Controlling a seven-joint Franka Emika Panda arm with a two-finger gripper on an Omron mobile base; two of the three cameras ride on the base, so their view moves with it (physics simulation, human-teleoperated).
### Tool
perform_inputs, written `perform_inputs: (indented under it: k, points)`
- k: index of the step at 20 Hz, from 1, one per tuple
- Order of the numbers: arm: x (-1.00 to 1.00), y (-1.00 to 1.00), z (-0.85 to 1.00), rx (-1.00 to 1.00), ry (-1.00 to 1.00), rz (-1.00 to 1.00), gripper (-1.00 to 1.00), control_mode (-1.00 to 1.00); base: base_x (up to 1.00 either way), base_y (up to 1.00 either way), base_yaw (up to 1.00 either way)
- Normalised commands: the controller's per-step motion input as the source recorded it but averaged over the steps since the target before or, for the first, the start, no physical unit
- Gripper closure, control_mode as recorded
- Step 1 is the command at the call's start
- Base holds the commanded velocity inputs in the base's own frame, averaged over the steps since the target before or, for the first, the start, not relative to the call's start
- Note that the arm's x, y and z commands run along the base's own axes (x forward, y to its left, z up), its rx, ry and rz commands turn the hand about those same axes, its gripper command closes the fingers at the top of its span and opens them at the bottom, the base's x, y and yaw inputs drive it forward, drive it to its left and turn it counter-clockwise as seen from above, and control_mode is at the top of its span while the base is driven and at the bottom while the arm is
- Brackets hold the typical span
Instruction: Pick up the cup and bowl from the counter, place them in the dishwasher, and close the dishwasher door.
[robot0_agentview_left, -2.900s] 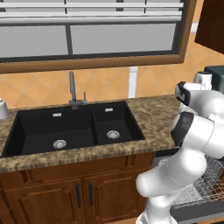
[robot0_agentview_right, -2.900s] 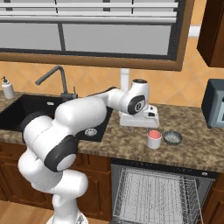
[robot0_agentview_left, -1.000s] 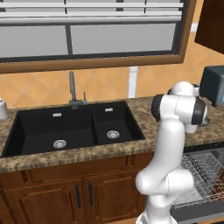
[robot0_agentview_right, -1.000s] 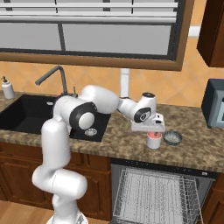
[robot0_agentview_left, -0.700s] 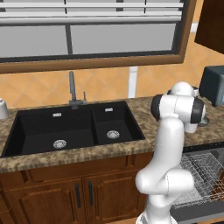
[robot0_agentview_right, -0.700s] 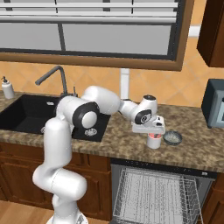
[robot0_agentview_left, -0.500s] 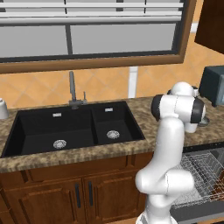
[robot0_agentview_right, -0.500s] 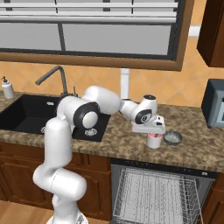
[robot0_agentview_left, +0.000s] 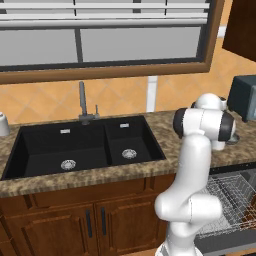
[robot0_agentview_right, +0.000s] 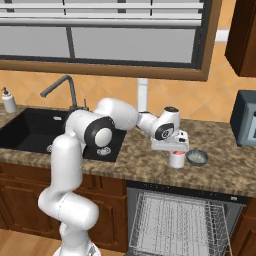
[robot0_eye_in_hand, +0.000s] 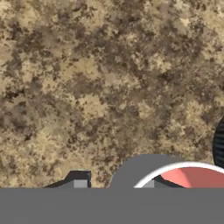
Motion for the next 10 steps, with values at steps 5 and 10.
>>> perform_inputs:
  k: [5,10]
  points:
    - [-0.14,0.15,0.0,0.0,0.0,-0.03,1.0,-1.0,0.0,0.0,0.0]
    - [-0.5,0.43,0.26,-0.06,0.01,-0.02,1.0,-1.0,0.0,0.0,0.0]
